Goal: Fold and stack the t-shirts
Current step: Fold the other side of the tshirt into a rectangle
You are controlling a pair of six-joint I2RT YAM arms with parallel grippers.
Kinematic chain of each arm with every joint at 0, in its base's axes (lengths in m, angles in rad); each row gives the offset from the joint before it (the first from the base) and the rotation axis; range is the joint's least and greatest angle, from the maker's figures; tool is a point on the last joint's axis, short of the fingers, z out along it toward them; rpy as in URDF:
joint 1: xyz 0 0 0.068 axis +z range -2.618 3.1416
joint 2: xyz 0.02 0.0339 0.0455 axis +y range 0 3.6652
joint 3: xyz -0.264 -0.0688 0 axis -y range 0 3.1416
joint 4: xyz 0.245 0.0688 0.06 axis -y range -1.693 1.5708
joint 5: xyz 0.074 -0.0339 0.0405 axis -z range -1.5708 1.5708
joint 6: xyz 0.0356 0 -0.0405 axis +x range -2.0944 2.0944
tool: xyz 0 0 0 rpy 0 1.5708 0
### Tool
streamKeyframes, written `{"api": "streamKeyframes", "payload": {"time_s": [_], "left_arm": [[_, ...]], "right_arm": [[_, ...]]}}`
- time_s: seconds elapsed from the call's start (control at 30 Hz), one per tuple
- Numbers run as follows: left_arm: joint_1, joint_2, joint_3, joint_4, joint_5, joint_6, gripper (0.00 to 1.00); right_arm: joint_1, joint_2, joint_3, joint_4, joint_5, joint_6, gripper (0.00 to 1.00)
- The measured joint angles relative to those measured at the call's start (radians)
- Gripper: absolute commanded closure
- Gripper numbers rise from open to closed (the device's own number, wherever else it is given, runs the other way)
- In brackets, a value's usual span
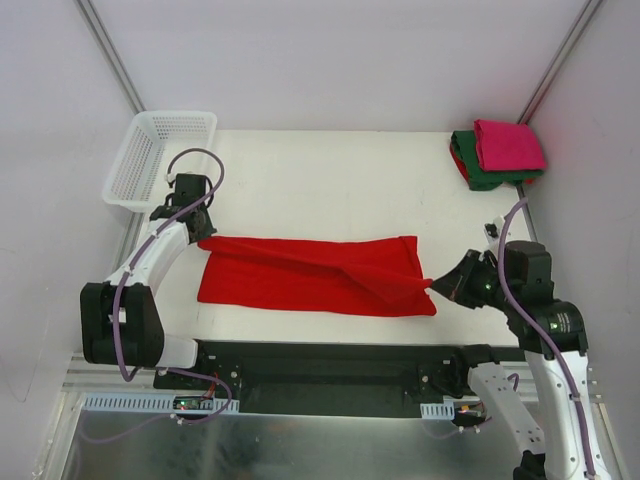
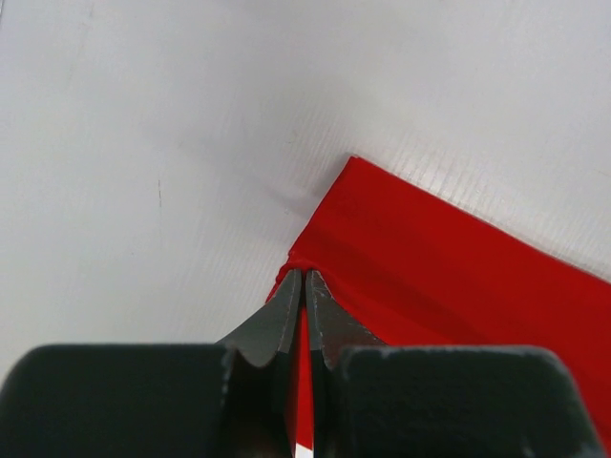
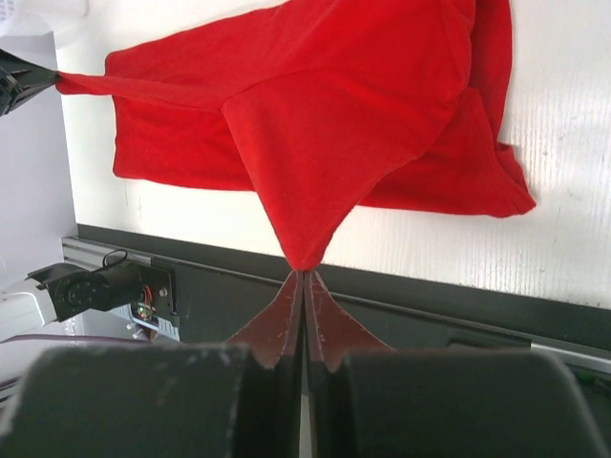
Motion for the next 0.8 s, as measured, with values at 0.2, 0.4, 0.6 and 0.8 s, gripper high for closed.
{"api": "streamKeyframes", "payload": {"time_s": [0.2, 0.4, 0.6, 0.8], "left_arm": [[0.000, -0.033, -0.010, -0.025, -0.015, -0.014, 1.00], [0.000, -0.064, -0.019, -0.049, -0.022, -0.022, 1.00], [0.000, -0.127, -0.037, -0.074, -0.019, -0.039, 1.00], [0.000, -0.228, -0.085, -0.094, 0.014, -0.080, 1.00]], "right_arm": [[0.000, -0.028, 0.000, -0.042, -0.007, 0.000, 0.99], [0.000, -0.047, 0.005, -0.069, -0.009, 0.000, 0.99], [0.000, -0.074, 0.028, -0.101, -0.008, -0.001, 0.99], [0.000, -0.094, 0.047, -0.129, -0.009, -0.001, 0.99]]}}
